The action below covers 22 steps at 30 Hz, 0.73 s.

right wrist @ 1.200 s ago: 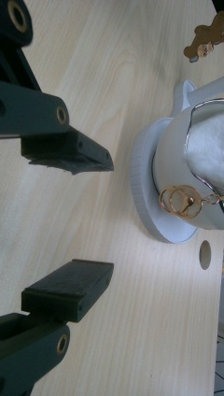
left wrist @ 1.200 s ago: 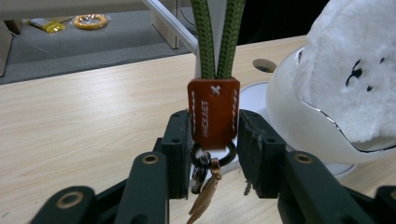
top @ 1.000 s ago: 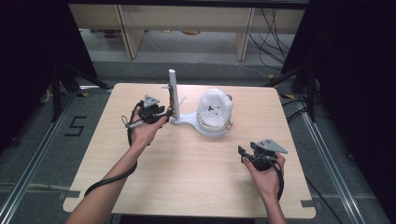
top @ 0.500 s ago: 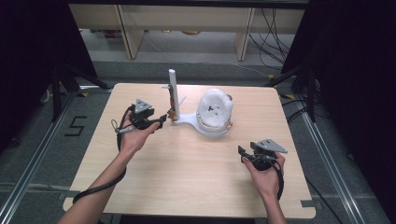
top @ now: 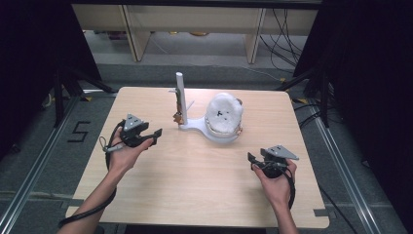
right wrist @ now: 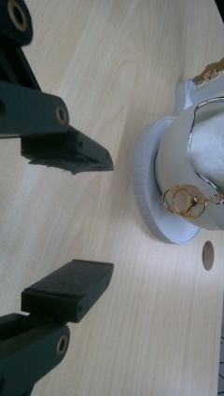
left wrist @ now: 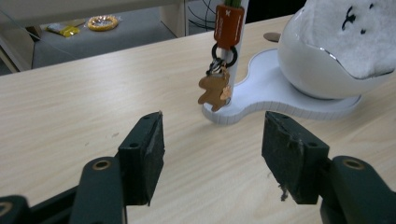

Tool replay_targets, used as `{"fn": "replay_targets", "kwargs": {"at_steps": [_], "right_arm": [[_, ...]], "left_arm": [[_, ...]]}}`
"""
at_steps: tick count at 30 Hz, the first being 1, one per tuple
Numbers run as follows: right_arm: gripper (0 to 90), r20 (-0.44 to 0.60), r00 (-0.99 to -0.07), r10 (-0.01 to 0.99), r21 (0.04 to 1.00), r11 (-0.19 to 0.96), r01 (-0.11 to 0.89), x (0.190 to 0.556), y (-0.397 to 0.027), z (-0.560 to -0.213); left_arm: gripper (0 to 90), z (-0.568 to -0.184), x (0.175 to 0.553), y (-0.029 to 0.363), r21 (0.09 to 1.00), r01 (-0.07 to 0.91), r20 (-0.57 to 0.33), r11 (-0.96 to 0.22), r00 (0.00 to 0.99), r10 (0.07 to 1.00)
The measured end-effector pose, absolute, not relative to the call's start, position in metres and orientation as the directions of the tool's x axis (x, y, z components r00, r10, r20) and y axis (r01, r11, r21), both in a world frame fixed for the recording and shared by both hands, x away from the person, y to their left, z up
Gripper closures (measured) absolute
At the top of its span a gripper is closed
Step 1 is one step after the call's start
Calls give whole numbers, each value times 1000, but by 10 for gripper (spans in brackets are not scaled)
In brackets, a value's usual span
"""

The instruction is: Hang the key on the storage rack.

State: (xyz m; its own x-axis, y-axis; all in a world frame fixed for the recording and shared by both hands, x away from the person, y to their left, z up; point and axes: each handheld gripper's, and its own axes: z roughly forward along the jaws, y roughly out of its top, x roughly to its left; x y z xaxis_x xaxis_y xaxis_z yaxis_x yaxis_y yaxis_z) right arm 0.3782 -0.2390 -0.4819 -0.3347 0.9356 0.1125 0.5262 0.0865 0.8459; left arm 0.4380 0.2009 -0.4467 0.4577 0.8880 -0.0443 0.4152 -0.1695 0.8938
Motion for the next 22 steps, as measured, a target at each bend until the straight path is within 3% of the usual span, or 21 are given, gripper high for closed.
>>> {"fn": "replay_targets", "kwargs": {"at_steps": [14, 17, 22], "right_arm": [[449, 76, -355, 932, 855, 123, 504, 380, -241, -485], [449, 127, -332, 935, 841, 76, 536, 378, -236, -485], [449, 81, -365, 927, 849, 127, 512, 380, -239, -485]], "left_arm": [[495, -486, 393, 223, 916, 395, -120, -61, 419, 900], [509, -493, 386, 227, 918, 395, -144, -34, 413, 899], [517, -501, 380, 228, 912, 410, -178, -13, 423, 888]]}}
